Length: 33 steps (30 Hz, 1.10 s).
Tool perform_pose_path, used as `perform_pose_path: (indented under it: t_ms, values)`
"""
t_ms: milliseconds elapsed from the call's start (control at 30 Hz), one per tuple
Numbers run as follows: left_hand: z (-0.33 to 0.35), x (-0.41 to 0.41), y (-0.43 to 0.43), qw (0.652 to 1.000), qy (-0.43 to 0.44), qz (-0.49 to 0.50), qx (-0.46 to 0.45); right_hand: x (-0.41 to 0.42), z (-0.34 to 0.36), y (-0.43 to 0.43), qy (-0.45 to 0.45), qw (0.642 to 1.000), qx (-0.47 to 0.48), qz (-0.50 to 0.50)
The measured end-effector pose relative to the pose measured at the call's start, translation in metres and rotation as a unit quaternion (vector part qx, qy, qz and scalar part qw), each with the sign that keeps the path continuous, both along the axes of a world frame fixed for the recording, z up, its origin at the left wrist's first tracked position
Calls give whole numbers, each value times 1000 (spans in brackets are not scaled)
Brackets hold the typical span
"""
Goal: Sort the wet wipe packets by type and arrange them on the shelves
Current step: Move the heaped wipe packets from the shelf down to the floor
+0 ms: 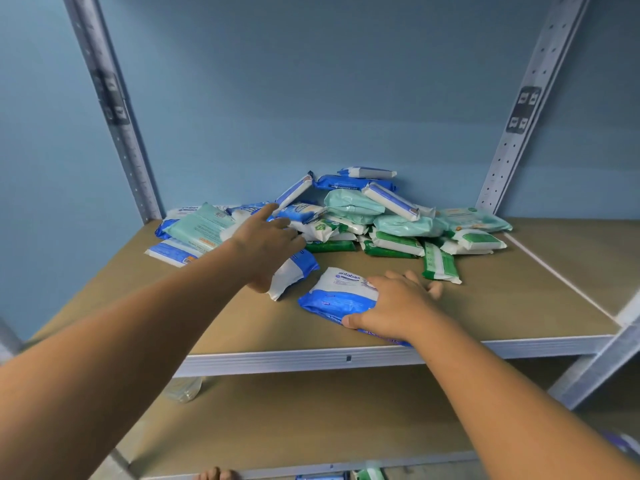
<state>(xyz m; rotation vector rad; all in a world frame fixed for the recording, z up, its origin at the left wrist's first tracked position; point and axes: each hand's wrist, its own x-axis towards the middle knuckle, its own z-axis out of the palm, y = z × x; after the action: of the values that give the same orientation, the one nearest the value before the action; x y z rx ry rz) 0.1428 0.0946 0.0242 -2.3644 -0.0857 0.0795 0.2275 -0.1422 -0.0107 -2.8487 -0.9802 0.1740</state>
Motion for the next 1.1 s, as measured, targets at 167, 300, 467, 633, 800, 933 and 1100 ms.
perform_pose_path:
  t_ms: [167,300,467,633,800,933,1100]
  values:
    - [7,-32,-19,988,-94,1,-124,-15,4,-29,-1,1000,-5,-18]
    - [-2,-74,-52,943,-200,-49,-260,-40,-2,-64,-49,998,16,-38]
    - [-23,-134,-121,902,-241,-104,-342,-88,-35,-120,-56,990,103,-81]
    - [-82,-162,-172,898,-199,-98,-381,-132,-106,-175,123,956,198,-176]
    - [-173,-174,-206,869,-129,56,-474,-157,-187,-214,337,869,213,-293]
    - [-250,-191,-232,793,-73,203,-570,-168,-222,-234,329,894,135,-273]
    - [-327,-209,-257,773,6,297,-561,-172,-265,-242,302,925,13,-231]
